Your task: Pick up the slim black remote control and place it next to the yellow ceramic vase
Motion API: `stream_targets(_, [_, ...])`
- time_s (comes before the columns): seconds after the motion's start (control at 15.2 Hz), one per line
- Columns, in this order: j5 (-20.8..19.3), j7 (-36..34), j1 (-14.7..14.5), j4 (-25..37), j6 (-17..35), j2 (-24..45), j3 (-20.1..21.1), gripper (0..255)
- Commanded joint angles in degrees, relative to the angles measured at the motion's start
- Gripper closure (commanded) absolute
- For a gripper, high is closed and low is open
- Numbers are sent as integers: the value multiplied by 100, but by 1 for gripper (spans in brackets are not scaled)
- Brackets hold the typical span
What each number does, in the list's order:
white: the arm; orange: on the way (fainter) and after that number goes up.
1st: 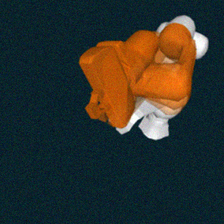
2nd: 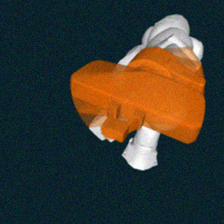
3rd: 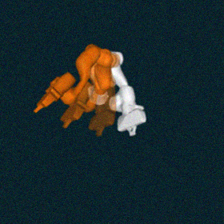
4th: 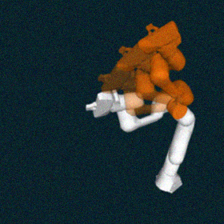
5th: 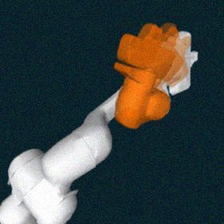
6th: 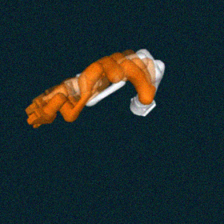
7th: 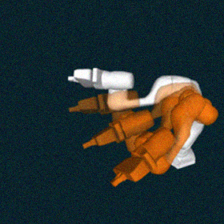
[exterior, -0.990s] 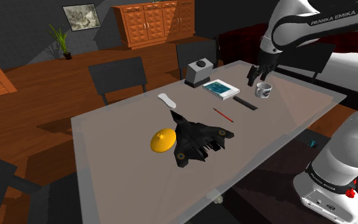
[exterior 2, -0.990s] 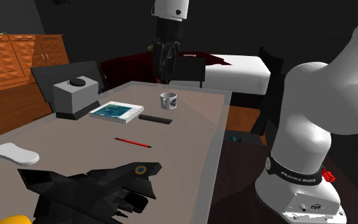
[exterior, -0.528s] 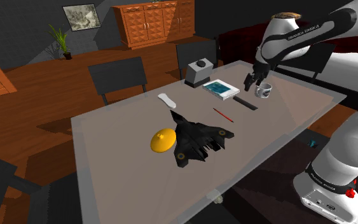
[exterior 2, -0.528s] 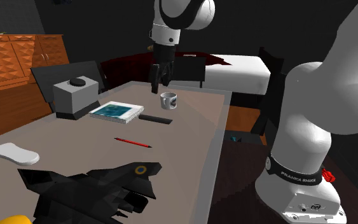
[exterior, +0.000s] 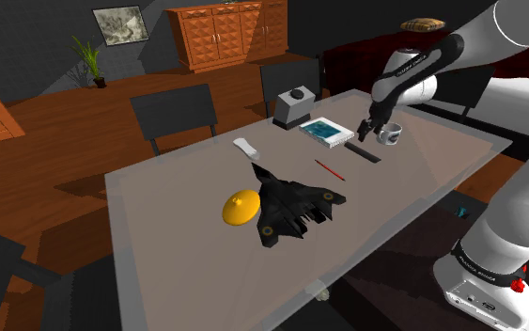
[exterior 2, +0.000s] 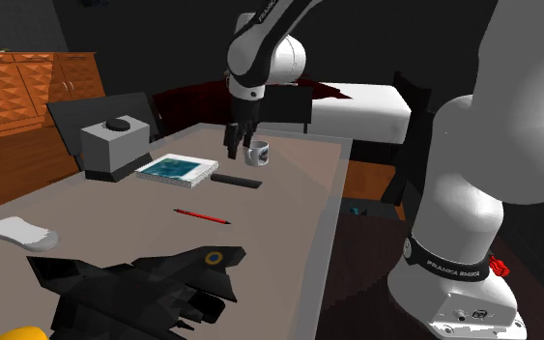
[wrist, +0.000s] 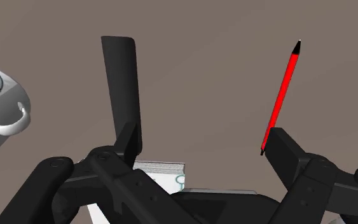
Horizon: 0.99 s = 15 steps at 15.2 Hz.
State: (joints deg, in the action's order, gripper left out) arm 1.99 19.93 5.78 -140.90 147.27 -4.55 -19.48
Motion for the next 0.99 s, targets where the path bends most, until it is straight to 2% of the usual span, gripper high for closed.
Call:
stream_targets(0.0, [372, 413, 6, 203, 298, 504, -109, 0])
stream_targets(0.26, [1226, 1245, 200, 725, 682, 1455, -62, 0])
stream_targets(0.53, [1936, 1949, 628, 1376, 918, 2368, 225, 0])
stream_targets(0.66, [2181, 2211, 872, 1742, 997, 2807, 393, 0])
stream_targets(0.92, [2356, 2360, 1022, 1942, 1142, 3147, 554, 0])
